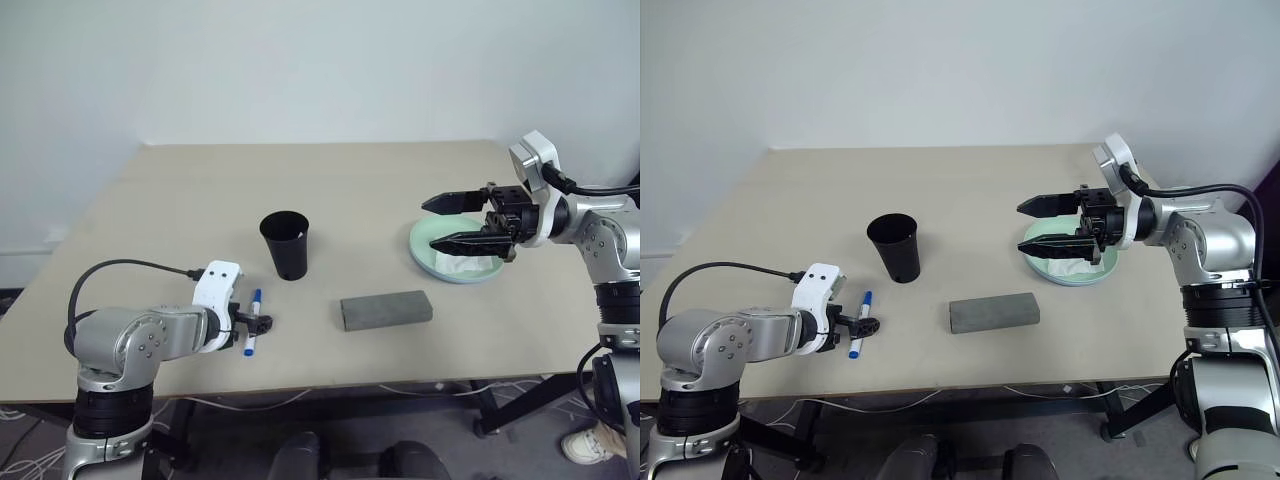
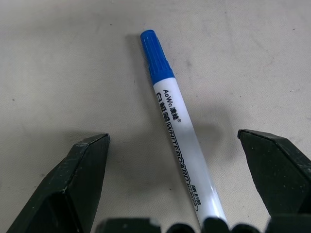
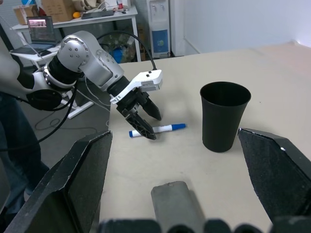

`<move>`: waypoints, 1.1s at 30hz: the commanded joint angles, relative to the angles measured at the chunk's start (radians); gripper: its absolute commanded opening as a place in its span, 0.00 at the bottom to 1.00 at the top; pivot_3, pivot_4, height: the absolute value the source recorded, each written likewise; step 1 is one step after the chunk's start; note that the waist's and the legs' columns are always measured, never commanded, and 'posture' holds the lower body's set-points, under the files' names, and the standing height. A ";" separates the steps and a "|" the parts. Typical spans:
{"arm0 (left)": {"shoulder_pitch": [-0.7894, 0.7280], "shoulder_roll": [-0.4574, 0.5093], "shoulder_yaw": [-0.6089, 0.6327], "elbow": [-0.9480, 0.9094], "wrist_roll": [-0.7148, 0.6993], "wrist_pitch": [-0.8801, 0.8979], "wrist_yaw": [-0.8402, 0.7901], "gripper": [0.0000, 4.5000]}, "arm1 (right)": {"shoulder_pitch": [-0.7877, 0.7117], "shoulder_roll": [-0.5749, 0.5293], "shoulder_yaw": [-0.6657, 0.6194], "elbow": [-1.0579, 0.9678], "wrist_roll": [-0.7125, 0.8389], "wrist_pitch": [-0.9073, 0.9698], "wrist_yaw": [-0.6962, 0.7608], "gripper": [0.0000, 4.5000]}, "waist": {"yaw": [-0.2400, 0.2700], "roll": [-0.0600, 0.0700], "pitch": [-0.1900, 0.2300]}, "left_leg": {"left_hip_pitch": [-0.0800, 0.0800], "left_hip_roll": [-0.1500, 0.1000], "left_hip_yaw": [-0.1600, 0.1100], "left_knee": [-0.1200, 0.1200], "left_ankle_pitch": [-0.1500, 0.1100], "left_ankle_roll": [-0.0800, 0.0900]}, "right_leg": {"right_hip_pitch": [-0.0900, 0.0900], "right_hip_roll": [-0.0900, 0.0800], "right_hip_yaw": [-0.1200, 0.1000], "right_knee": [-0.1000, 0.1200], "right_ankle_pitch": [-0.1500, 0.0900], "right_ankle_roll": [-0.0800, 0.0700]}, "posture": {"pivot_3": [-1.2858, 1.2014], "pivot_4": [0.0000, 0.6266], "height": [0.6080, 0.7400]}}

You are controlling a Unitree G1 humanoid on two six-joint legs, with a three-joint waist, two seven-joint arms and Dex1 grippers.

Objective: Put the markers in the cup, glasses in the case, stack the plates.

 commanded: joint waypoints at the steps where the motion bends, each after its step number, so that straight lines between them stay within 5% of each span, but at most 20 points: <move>1: -0.009 -0.010 -0.012 0.026 0.008 0.008 0.009 1.00 | -0.027 -0.005 -0.025 -0.022 0.016 -0.010 0.001 1.00 | 0.000 0.000 0.000 | 0.000 0.000 0.000 0.000 0.000 0.000 | 0.000 0.000 0.000 0.000 0.001 0.000 | 0.52 0.00 1.00; 5: -0.024 -0.013 -0.019 0.033 0.006 0.008 0.013 0.87 | -0.028 -0.006 -0.024 -0.023 0.017 -0.008 0.002 1.00 | 0.000 0.000 0.000 | 0.000 0.000 0.000 0.000 0.000 0.000 | 0.000 0.000 -0.001 -0.001 0.003 0.001 | 0.52 0.00 1.00; 17: -0.057 0.019 -0.062 0.063 0.027 0.008 -0.012 0.02 | -0.025 -0.008 -0.024 -0.030 0.020 -0.001 0.004 1.00 | 0.001 0.000 0.000 | 0.000 0.000 0.001 0.000 0.000 0.000 | 0.000 0.000 0.000 -0.004 0.003 0.001 | 0.52 0.00 1.00; 33: -0.031 0.254 -0.071 -0.045 -0.019 -0.324 -0.486 0.02 | -0.034 -0.002 -0.016 -0.019 0.013 -0.004 0.006 1.00 | 0.000 0.000 0.000 | -0.014 0.000 0.002 -0.001 0.002 -0.003 | -0.014 0.000 0.001 -0.005 0.004 0.000 | 0.52 0.00 1.00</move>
